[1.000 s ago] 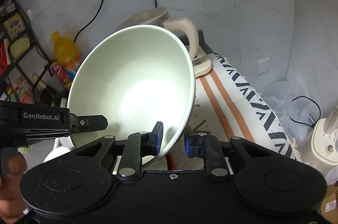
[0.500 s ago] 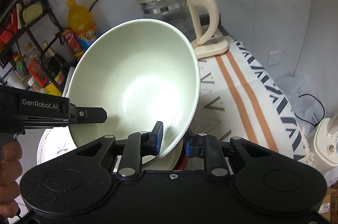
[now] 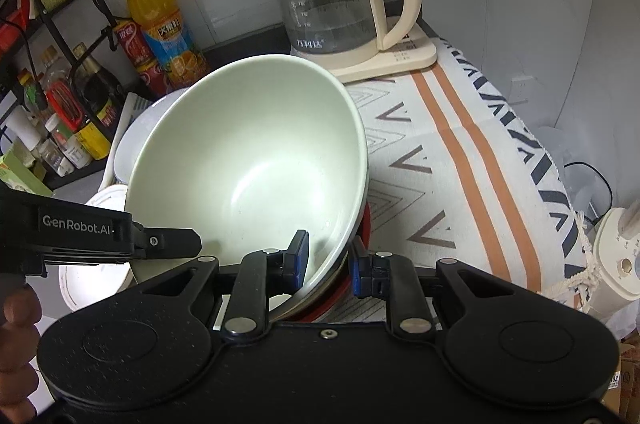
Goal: Organize plates and bowls
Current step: 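Lower the small green bowl into the large green bowl, open grippers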
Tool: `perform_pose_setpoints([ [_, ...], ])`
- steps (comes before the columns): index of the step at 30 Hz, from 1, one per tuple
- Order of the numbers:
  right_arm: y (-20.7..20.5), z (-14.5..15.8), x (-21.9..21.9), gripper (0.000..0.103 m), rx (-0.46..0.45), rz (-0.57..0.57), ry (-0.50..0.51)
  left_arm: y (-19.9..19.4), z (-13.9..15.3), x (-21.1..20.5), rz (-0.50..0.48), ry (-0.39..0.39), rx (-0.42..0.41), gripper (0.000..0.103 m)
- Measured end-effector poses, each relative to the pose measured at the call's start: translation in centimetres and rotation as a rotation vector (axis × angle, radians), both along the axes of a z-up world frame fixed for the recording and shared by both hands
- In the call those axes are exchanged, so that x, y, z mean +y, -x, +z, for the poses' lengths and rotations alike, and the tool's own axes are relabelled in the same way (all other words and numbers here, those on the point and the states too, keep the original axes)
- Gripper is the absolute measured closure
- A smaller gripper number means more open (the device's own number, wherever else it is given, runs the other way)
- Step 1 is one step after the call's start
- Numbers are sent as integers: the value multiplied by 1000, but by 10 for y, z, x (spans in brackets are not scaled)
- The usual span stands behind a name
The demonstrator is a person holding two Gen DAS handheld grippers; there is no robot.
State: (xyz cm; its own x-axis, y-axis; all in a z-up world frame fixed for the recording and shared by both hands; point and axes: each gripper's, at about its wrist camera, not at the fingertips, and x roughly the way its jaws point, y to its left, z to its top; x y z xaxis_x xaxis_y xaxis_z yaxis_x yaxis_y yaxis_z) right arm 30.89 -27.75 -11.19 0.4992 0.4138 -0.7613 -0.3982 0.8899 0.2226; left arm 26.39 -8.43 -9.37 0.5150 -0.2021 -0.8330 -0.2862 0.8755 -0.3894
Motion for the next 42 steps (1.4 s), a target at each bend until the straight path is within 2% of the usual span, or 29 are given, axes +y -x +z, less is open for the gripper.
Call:
perform_pose_setpoints([
  [11,-8,-12,10,82,6,-14,34,-3,-18,-1,15,-10,54,91],
  [16,-13,-12,11,89,-21,-37,53,-7,-24,-1,8,-1,80,90],
  [22,-22,-13,15,94,-41,-53,68,-9,-20,1,21,-31,74,88],
  [35,-26,-13,29,91,-74,-35,127,-6,-7,18,58,-32,44,87],
  [38,-25,-13,33,91,-85,-26,146,-3,0,21,64,-47,20,82],
  [42,-27,-11,34,89,-82,-29,149,-2,-3,28,76,-44,13,81],
])
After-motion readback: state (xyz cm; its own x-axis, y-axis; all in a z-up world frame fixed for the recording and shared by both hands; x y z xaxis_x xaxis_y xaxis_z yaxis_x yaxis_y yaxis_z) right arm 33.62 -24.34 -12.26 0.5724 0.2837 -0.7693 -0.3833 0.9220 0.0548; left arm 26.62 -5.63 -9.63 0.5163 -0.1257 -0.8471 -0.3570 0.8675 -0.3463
